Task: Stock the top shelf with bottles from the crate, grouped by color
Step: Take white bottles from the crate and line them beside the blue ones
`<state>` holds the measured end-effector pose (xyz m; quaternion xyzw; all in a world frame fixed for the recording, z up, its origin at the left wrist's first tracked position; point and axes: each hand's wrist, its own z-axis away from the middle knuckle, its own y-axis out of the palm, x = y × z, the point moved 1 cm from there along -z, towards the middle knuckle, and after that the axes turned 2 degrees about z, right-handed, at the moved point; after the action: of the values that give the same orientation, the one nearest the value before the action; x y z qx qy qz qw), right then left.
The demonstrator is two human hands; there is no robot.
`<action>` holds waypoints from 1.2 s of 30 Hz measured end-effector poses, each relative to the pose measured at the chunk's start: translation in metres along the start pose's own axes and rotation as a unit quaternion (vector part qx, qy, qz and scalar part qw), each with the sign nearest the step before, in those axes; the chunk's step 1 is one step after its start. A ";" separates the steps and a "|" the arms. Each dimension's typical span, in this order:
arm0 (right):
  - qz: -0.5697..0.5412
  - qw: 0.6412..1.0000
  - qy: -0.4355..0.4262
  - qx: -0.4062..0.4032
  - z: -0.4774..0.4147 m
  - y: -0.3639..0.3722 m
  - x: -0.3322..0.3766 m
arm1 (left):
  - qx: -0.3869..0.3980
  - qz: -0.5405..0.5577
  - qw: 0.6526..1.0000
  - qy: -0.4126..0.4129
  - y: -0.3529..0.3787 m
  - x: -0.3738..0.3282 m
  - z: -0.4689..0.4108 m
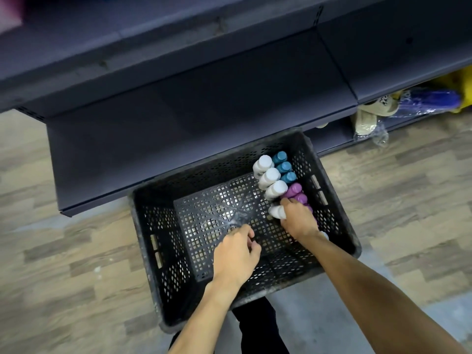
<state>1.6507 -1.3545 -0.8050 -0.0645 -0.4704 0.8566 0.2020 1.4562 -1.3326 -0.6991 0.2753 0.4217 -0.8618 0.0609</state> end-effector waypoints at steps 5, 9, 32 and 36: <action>-0.065 0.998 -0.016 -0.002 0.033 -0.072 0.000 | -0.011 -0.003 1.000 0.017 -0.030 -0.023 0.013; -0.107 0.992 -0.069 -0.029 0.062 -0.150 0.000 | -0.032 -0.004 0.999 0.031 -0.064 -0.052 0.020; -0.156 0.920 -0.272 -0.236 0.228 -0.511 0.038 | -0.242 -0.111 0.937 0.224 -0.324 -0.208 0.096; -0.165 0.906 -0.288 -0.260 0.252 -0.547 0.048 | -0.279 -0.128 0.920 0.243 -0.360 -0.222 0.115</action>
<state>1.6876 -1.2717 -0.2079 0.2138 -0.7184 0.6392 0.1722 1.4729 -1.2185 -0.2762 0.3921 0.6787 -0.6158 -0.0796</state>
